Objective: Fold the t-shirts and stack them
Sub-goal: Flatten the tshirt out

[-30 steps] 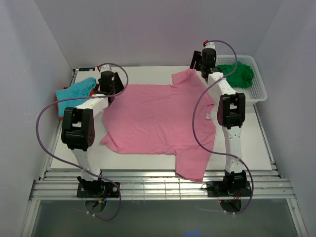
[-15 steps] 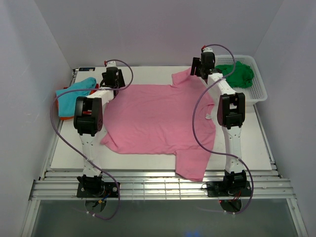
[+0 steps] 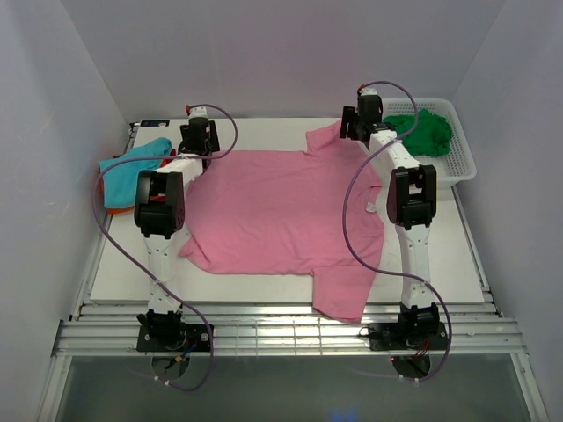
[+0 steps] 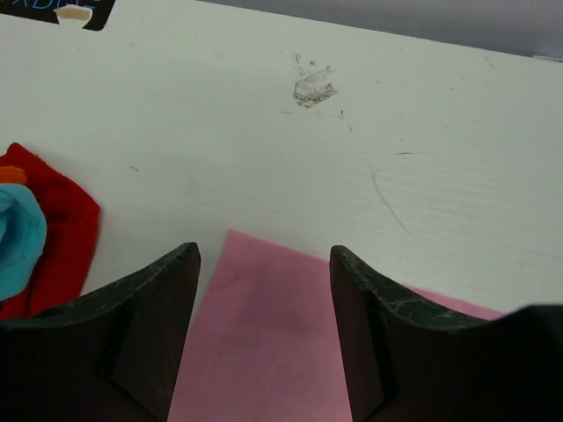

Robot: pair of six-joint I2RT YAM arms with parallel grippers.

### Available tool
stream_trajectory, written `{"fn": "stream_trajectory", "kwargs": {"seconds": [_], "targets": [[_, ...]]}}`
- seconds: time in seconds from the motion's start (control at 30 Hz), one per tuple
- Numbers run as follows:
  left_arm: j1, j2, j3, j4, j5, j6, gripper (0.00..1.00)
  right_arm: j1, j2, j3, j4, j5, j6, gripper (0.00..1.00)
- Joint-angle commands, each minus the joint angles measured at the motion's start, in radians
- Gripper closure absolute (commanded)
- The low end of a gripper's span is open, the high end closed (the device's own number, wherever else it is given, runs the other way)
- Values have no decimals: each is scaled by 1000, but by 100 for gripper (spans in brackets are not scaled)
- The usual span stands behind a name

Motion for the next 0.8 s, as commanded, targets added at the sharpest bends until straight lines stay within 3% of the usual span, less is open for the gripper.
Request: {"fn": "stream_trajectory", "kwargs": {"seconds": [0.0, 0.77], "targets": [[10, 24, 44, 16, 13, 19, 29, -6, 19, 26, -16, -6, -16, 29], [27, 101, 110, 8, 19, 11, 28, -25, 76, 61, -39, -101, 4, 29]]}}
